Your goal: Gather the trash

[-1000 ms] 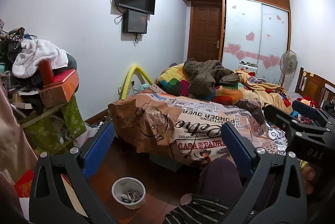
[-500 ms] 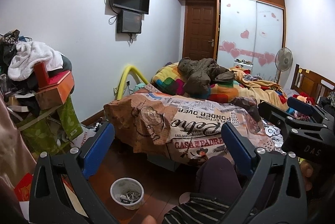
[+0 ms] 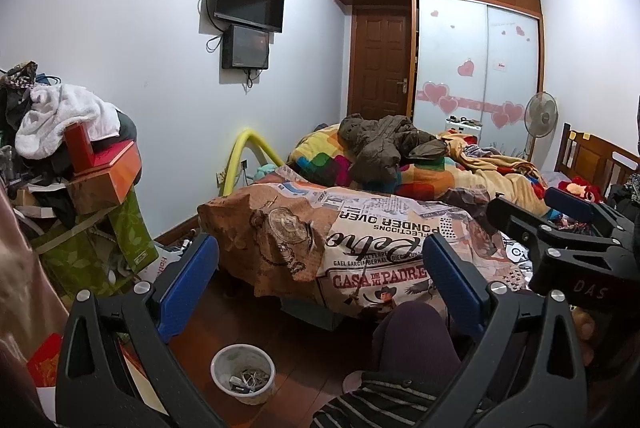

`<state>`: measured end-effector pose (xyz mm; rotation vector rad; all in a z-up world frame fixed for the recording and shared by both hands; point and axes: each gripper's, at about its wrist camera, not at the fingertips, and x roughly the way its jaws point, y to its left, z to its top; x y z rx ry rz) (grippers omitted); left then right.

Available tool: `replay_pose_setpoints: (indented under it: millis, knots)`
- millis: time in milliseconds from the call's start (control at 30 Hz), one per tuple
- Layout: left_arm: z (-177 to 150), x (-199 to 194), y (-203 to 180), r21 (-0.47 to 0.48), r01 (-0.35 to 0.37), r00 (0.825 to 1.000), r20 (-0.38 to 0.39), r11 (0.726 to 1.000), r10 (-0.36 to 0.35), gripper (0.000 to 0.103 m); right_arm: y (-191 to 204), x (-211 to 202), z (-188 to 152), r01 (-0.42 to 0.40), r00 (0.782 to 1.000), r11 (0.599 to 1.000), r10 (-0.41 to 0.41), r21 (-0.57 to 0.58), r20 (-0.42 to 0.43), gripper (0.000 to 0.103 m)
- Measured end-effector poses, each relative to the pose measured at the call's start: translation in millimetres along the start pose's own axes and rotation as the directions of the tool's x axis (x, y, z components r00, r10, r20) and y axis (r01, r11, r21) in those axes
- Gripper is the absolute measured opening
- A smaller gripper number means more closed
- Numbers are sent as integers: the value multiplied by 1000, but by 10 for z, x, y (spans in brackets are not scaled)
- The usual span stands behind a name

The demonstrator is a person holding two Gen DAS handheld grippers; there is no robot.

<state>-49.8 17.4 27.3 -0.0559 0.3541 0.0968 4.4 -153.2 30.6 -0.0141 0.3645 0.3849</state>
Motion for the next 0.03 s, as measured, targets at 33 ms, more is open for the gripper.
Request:
replay_pose_setpoints:
  millis: [33]
  knots:
    - [0,4,-7,2,-2,1000,-1,1000,2,102,-3,2,0,-1,1000,1000,1,1,-1,103]
